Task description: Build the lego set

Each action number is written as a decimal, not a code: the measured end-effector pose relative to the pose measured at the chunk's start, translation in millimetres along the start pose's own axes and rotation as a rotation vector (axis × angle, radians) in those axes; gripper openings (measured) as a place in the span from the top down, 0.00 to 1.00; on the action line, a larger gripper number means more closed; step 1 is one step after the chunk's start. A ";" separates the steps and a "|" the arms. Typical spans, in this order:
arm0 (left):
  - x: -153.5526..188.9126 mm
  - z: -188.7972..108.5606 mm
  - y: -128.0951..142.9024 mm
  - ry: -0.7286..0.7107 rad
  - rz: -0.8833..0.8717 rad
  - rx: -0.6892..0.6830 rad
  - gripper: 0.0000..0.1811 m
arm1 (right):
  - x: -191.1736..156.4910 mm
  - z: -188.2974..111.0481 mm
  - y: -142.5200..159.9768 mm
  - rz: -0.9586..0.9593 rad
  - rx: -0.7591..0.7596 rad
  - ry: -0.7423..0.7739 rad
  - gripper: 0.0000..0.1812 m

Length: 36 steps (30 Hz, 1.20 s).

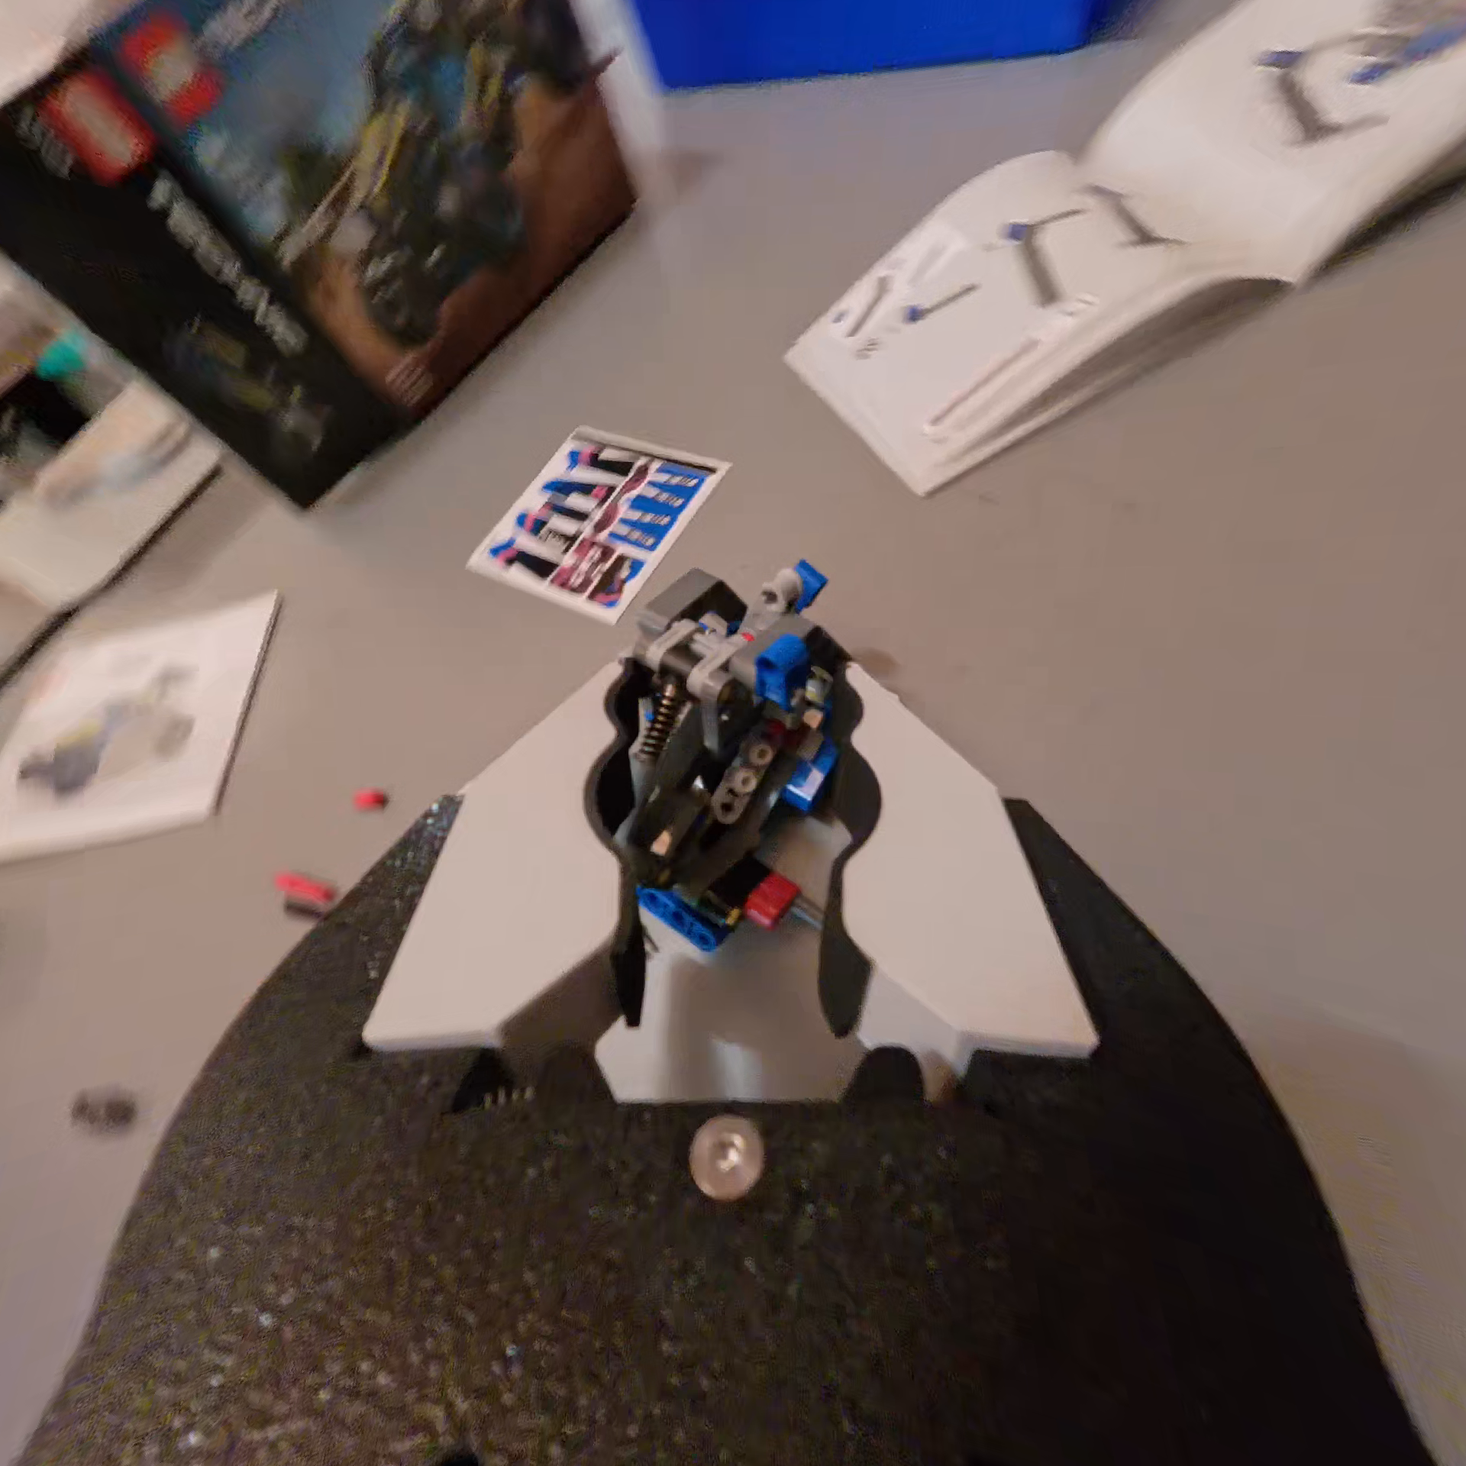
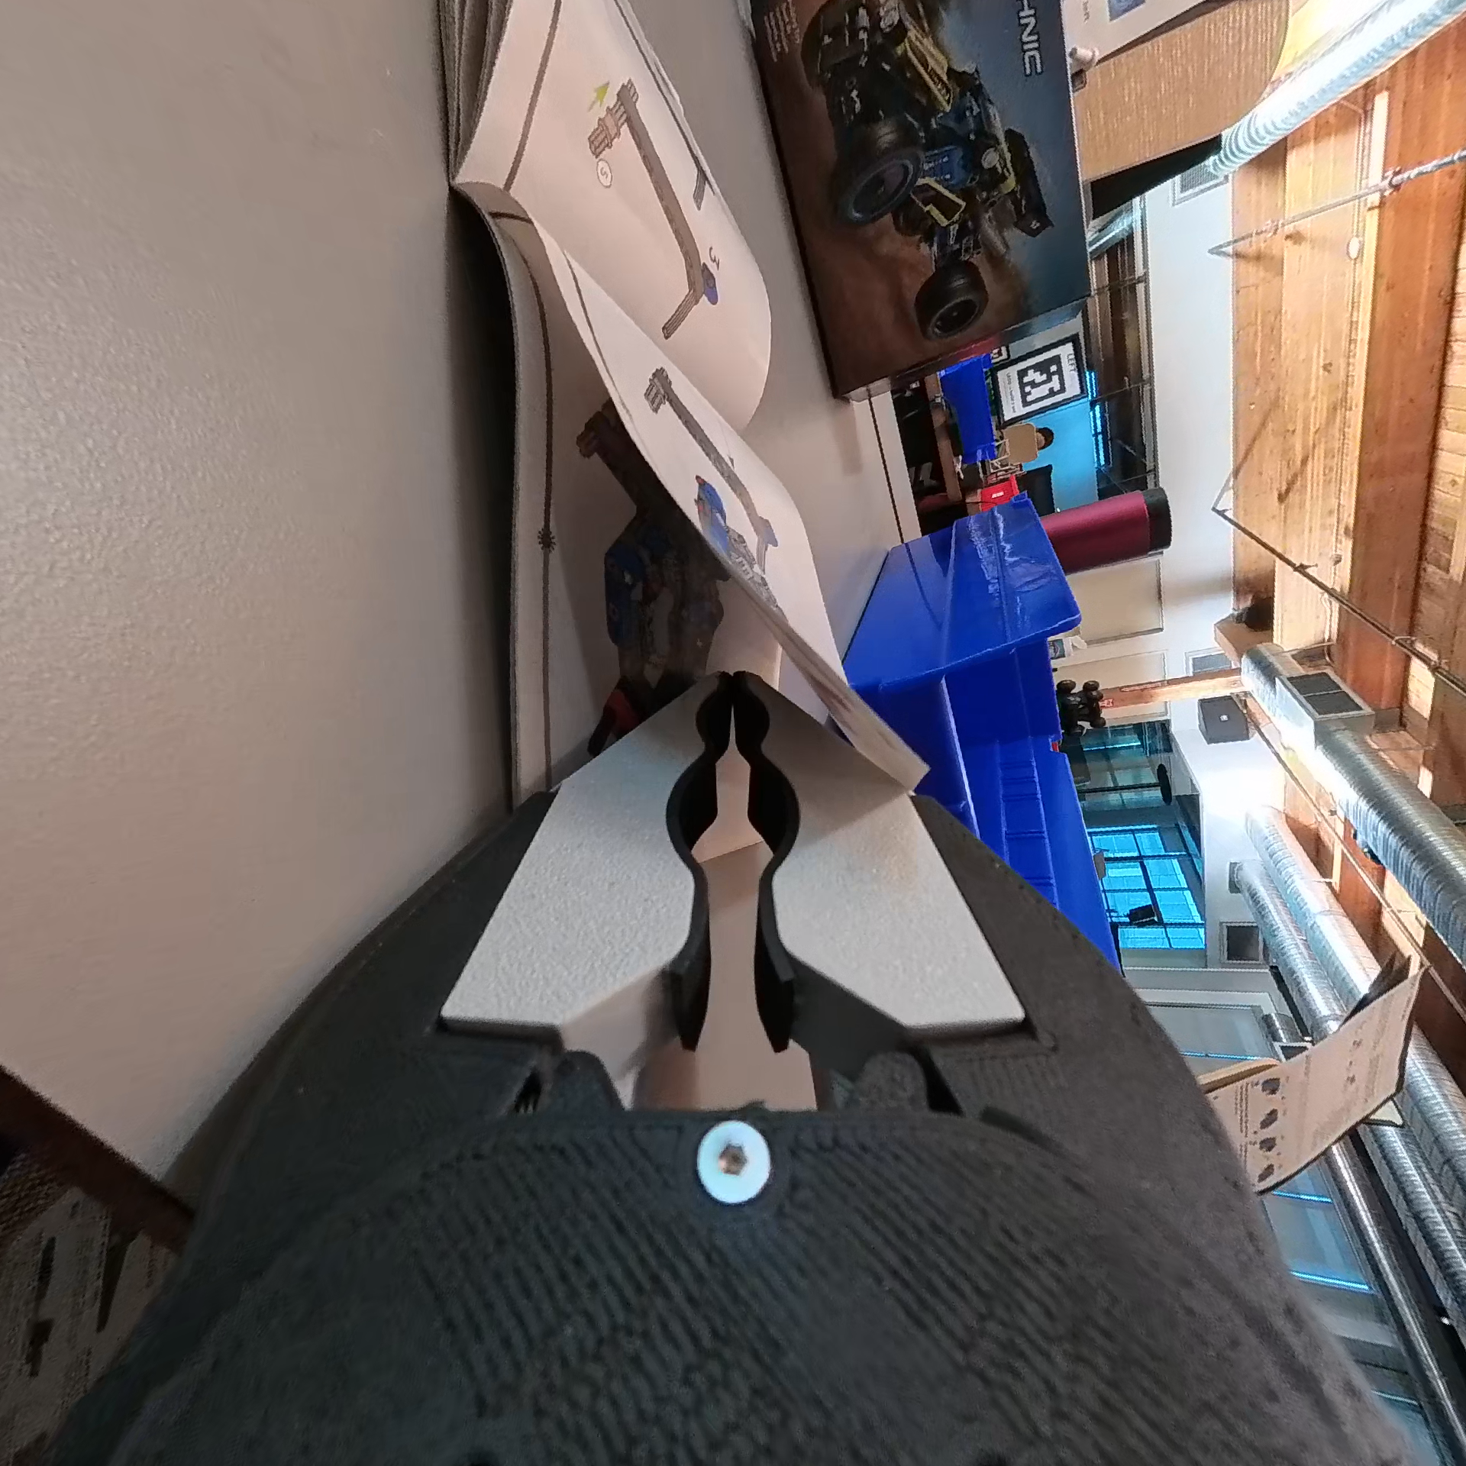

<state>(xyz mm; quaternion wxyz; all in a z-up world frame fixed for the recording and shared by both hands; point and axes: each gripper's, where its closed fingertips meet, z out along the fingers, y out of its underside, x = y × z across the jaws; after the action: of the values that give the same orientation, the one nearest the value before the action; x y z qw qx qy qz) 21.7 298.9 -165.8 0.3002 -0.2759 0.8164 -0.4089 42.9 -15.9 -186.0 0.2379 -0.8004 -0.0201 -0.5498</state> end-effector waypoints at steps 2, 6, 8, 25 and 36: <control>7.5 -5.3 -1.8 0.130 0.103 0.084 0.77 | 0.0 0.0 0.0 0.000 0.000 -0.001 1.00; 10.4 -14.6 -4.7 0.281 0.161 0.175 0.79 | -0.4 0.1 0.2 0.004 -0.002 -0.006 1.00; 7.5 -19.7 -10.4 0.314 0.119 0.210 0.77 | -0.7 0.1 0.4 0.007 -0.003 -0.010 1.00; 22.3 -30.8 -15.8 0.171 0.150 0.140 0.62 | 20.3 4.0 -21.5 0.238 0.060 -0.102 1.00; -10.3 -34.6 -5.8 0.165 0.223 0.107 0.79 | 14.4 31.6 -30.6 0.218 0.029 -0.195 1.00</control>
<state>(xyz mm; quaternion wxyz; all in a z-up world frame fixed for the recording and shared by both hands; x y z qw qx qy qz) 5.0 320.5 -141.4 0.2900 -0.1323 0.8409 -0.4373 67.1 20.7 -171.2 0.3048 -0.8440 0.0358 -0.4399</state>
